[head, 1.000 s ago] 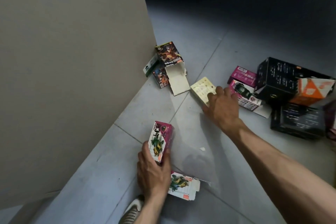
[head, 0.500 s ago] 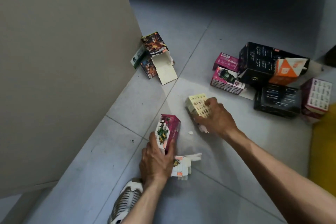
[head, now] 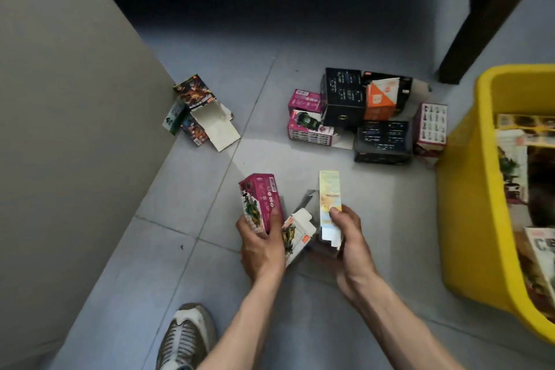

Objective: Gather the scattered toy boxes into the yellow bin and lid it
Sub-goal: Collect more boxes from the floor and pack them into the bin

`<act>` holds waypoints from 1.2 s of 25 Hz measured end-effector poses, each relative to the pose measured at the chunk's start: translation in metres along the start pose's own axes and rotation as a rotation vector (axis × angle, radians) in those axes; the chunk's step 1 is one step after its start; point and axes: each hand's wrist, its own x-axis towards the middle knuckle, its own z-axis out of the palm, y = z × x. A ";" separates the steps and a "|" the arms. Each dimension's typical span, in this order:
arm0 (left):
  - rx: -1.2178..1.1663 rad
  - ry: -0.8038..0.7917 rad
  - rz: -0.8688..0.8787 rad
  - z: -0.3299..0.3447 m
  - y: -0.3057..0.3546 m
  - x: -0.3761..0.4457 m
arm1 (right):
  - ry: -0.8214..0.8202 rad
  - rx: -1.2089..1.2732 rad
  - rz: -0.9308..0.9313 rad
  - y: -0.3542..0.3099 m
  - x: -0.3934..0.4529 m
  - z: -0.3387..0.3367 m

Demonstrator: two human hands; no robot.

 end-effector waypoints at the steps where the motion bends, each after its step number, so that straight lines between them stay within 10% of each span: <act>1: -0.072 0.018 0.043 0.000 0.013 -0.004 | -0.031 0.002 -0.071 -0.021 -0.003 0.003; 11: -0.330 -0.359 0.711 0.031 0.226 -0.133 | -0.001 0.015 -0.785 -0.224 -0.096 -0.067; 19: 0.440 -0.857 0.892 0.072 0.230 -0.185 | 0.645 -0.437 -0.586 -0.266 -0.133 -0.184; 25: 0.447 -0.512 1.254 0.092 0.204 -0.194 | 0.642 -0.640 -0.537 -0.236 -0.129 -0.209; 30: 0.985 -0.801 1.502 0.101 0.181 -0.205 | 0.632 -0.719 -0.522 -0.237 -0.127 -0.225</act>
